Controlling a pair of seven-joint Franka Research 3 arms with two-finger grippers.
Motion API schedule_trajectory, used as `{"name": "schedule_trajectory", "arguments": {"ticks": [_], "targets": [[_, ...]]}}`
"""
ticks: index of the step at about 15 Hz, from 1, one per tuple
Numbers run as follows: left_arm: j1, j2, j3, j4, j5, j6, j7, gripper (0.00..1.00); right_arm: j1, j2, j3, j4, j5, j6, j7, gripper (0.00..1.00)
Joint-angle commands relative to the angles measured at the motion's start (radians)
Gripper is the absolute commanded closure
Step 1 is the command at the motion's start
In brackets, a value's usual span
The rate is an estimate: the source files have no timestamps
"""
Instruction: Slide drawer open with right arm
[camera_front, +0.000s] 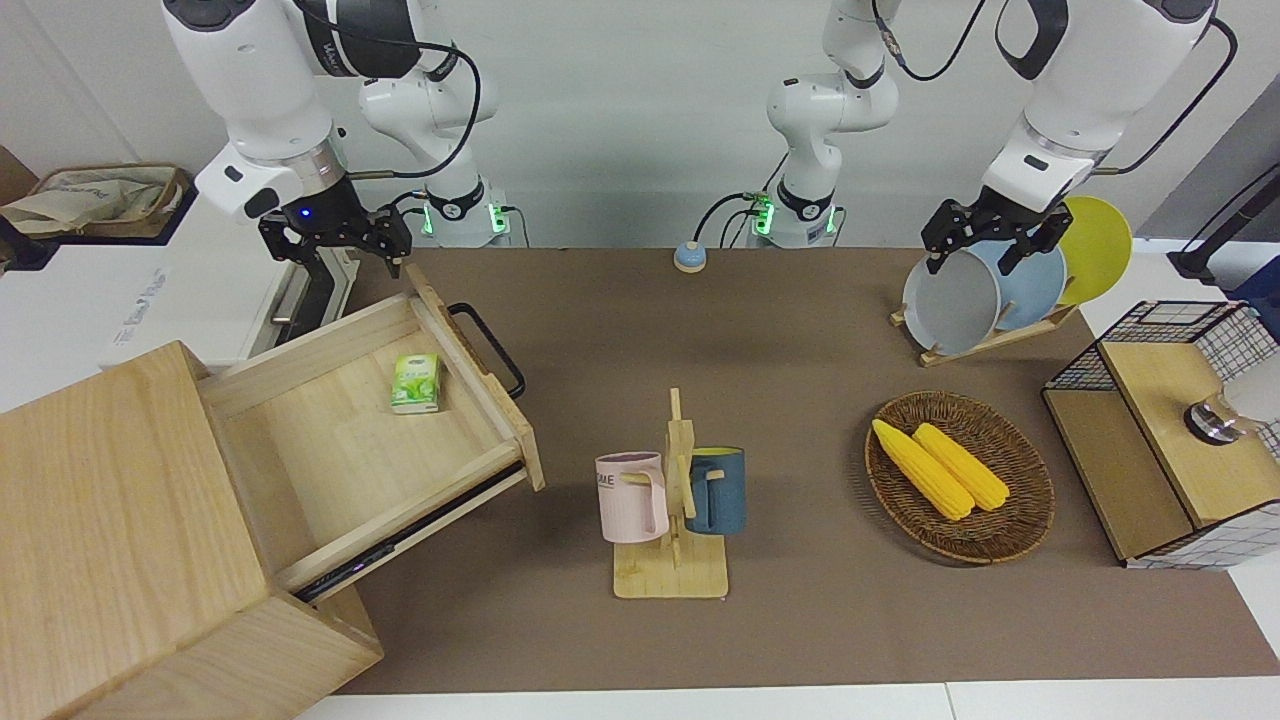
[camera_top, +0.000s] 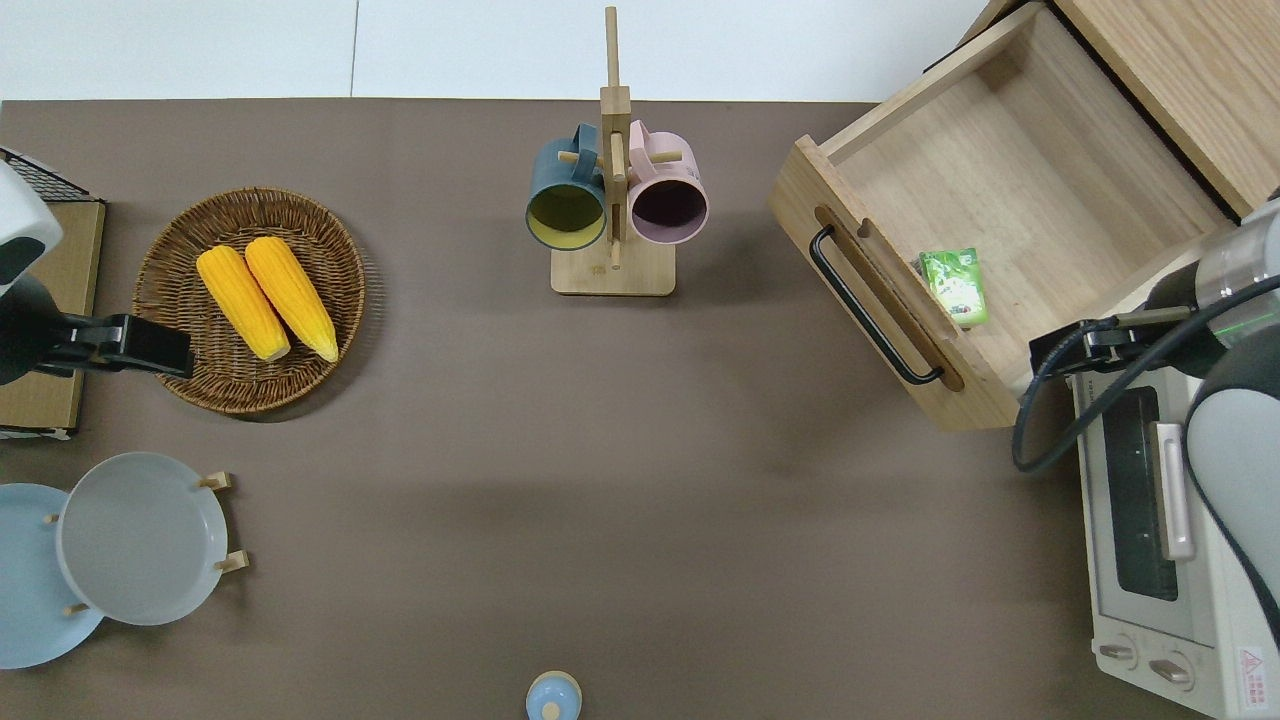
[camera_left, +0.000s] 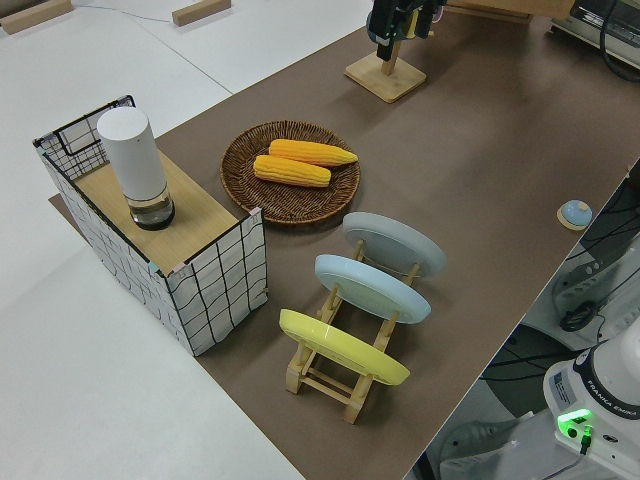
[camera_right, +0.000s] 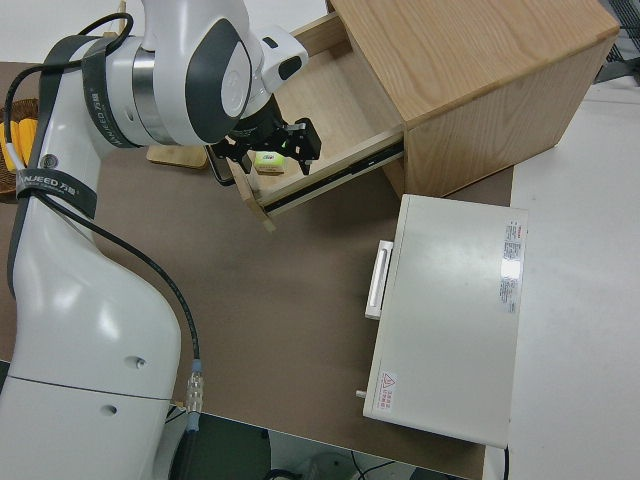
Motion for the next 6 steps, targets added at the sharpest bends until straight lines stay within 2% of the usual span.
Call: {"name": "schedule_trajectory", "arguments": {"ticks": [1, 6], "targets": [[-0.007, -0.004, 0.0, 0.009, 0.018, -0.018, -0.01, 0.01, -0.017, -0.003, 0.01, -0.018, 0.002, 0.032, 0.001, 0.011], [-0.007, -0.003, 0.0, 0.01, 0.018, -0.018, -0.01, 0.01, -0.013, -0.001, 0.01, -0.009, -0.017, 0.026, 0.0, 0.011]]}}
